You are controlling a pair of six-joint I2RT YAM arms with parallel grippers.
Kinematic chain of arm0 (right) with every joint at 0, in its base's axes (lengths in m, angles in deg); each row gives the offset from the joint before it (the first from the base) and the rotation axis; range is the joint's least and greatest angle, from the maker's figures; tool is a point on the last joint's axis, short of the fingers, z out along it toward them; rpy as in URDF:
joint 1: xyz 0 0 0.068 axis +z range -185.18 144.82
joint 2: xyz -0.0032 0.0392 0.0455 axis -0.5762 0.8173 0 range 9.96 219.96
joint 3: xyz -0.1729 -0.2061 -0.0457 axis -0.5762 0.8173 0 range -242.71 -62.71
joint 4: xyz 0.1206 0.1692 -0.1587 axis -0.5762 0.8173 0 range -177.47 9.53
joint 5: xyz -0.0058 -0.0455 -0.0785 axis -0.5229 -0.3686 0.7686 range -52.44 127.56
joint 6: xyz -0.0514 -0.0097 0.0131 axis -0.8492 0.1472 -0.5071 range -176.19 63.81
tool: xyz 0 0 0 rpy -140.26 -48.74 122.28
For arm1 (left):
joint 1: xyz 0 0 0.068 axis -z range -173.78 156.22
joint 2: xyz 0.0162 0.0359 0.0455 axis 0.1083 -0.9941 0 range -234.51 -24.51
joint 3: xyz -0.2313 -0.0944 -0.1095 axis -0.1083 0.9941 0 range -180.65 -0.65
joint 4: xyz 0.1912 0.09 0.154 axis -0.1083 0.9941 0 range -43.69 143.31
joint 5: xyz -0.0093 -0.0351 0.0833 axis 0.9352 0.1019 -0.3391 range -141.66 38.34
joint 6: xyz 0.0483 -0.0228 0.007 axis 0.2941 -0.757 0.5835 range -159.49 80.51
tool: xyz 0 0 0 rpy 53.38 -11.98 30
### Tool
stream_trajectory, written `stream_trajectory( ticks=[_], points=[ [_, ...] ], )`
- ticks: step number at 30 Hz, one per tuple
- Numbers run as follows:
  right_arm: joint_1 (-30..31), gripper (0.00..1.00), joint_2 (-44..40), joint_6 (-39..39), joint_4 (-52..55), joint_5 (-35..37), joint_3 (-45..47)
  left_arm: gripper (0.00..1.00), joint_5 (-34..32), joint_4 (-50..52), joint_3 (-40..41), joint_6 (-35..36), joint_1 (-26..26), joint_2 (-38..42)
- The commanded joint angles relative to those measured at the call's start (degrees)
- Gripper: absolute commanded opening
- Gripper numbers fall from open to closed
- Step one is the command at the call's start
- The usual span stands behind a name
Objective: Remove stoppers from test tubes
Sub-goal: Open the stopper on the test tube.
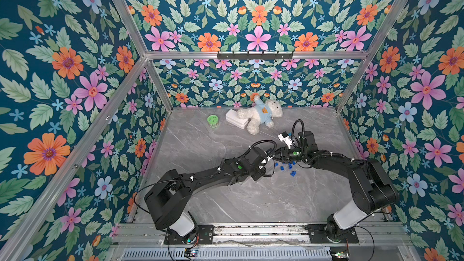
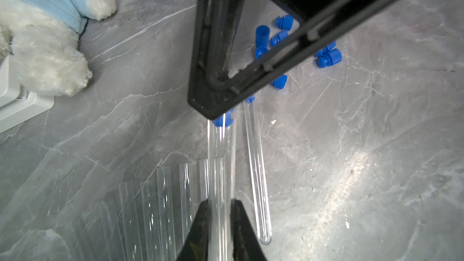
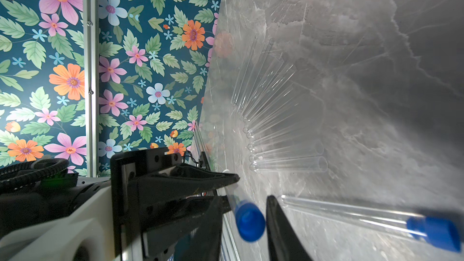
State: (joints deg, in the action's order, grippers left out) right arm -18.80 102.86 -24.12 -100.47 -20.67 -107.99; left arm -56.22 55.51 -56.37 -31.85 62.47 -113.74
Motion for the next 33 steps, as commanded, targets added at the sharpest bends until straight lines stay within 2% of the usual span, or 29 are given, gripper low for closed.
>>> stream_trajectory(
  ticks=[1,13,23,33],
  points=[
    [0.04,0.30,0.16,-0.70,0.11,-0.67,-0.46,0.05,0.24,-1.02,0.13,0.05,0.00,-0.05],
    [0.14,0.21,0.32,-0.65,0.12,-0.74,-0.51,0.04,0.41,-0.93,0.09,0.35,-0.02,0.09],
    [0.13,0.09,0.06,-0.69,0.14,-0.65,-0.47,0.04,-0.16,-0.50,-0.03,0.36,0.00,0.07],
    [0.01,0.05,-0.44,-0.61,0.07,-0.43,-0.27,0.04,-0.81,0.03,0.26,0.45,0.00,-0.07]
  ],
)
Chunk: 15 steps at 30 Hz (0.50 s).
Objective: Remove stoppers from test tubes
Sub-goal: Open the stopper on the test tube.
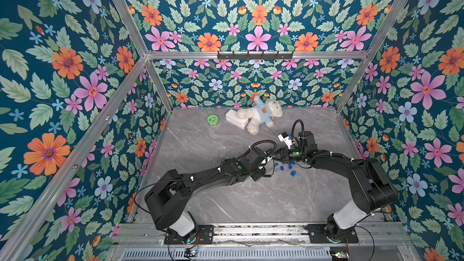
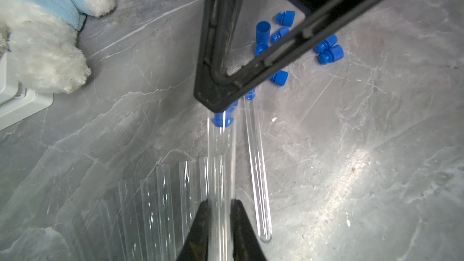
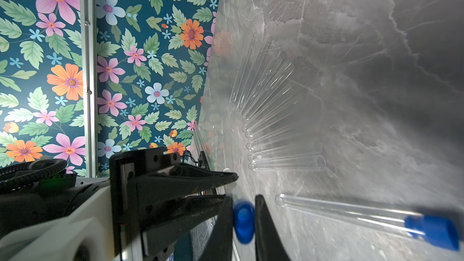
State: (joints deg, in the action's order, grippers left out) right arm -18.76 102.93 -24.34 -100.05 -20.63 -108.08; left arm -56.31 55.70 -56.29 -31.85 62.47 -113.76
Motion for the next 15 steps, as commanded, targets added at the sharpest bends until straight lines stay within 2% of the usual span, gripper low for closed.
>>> stream_trajectory(
  ticks=[1,15],
  points=[
    [-0.04,0.04,-0.59,-0.39,-0.34,-0.37,-0.18,0.04,-0.75,-0.16,0.34,0.44,-0.01,0.14],
    [-1.99,0.00,-2.33,0.53,-1.67,0.57,1.07,0.00,-2.20,0.80,2.37,-0.01,-0.04,1.66]
  ],
)
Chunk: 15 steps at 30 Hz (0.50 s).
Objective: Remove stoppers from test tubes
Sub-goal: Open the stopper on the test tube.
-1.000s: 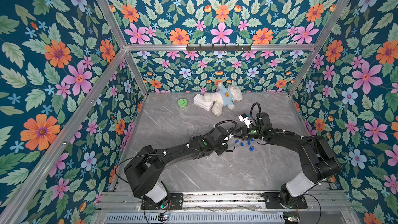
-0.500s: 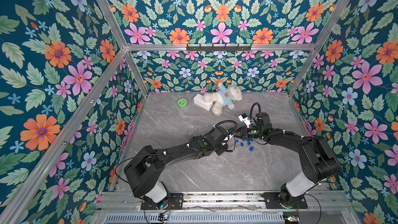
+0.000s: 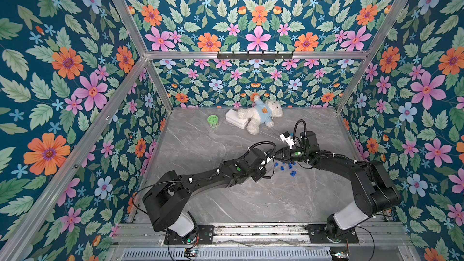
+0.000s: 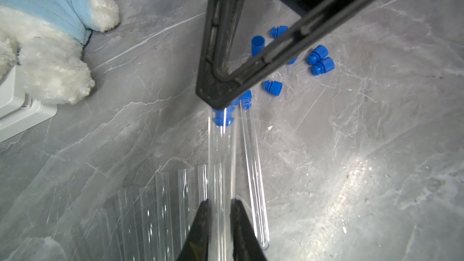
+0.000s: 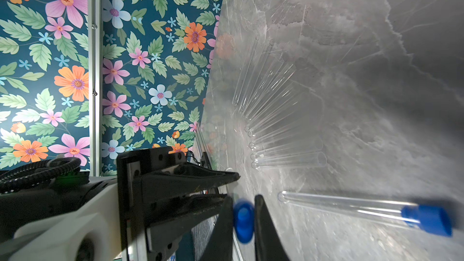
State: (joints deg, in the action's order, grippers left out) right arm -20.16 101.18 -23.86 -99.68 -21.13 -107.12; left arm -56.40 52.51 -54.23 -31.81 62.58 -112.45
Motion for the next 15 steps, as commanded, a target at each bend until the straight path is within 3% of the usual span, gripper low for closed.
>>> stream_trajectory(
  ticks=[1,15],
  points=[
    [-0.61,0.00,-0.60,0.01,-1.95,1.17,0.20,0.00,-2.20,4.15,0.32,-0.08,-0.11,0.33],
    [-1.22,0.00,-1.22,-0.25,-1.86,1.86,0.53,0.00,-3.70,6.33,-0.18,0.38,-0.10,-2.05]
  ],
)
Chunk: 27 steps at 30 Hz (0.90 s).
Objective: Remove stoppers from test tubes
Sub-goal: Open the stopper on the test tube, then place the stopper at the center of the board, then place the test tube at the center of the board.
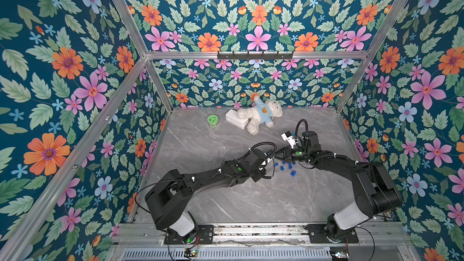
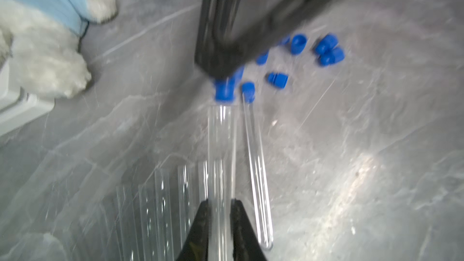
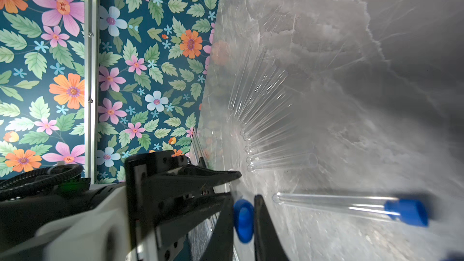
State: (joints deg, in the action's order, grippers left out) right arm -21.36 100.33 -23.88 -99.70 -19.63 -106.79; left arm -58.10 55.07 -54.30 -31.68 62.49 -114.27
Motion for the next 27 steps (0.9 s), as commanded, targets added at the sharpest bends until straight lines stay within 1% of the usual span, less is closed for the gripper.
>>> stream_trajectory(
  ticks=[1,5,7,9,12,15,17,21,27],
  points=[
    [-0.10,0.00,-0.37,-0.24,-1.83,0.36,0.13,0.00,-2.08,3.94,-0.21,0.36,-0.06,-0.16],
    [-0.43,0.00,-0.54,-0.15,-1.74,0.88,0.29,0.00,-2.35,4.34,-0.23,0.31,-0.03,0.10],
    [-0.64,0.00,-0.94,-1.82,1.25,3.54,-0.15,0.00,-2.20,4.34,-0.19,0.20,-0.02,0.05],
    [-1.05,0.00,-1.31,-5.10,7.21,8.23,-1.28,0.00,-1.83,4.10,-0.19,-0.14,-0.02,-0.07],
    [-1.34,0.00,-2.48,-9.82,15.53,18.07,-2.68,0.00,-0.70,2.77,0.11,-0.94,-0.03,-0.40],
    [-1.34,0.00,-3.41,-12.43,21.10,25.97,-3.71,0.00,0.39,1.64,0.14,-1.70,0.06,-1.29],
    [-1.40,0.01,-3.77,-12.93,22.48,29.53,-3.82,0.00,0.45,1.44,-0.09,-2.01,0.16,-2.02],
    [-1.93,0.02,-3.21,-13.29,24.44,33.37,-4.11,0.00,0.68,1.61,-0.73,-2.70,0.23,-3.69],
    [-2.63,0.02,-2.74,-13.28,24.62,34.88,-3.95,0.00,0.62,2.21,-1.97,-3.58,0.24,-7.23]
  ],
)
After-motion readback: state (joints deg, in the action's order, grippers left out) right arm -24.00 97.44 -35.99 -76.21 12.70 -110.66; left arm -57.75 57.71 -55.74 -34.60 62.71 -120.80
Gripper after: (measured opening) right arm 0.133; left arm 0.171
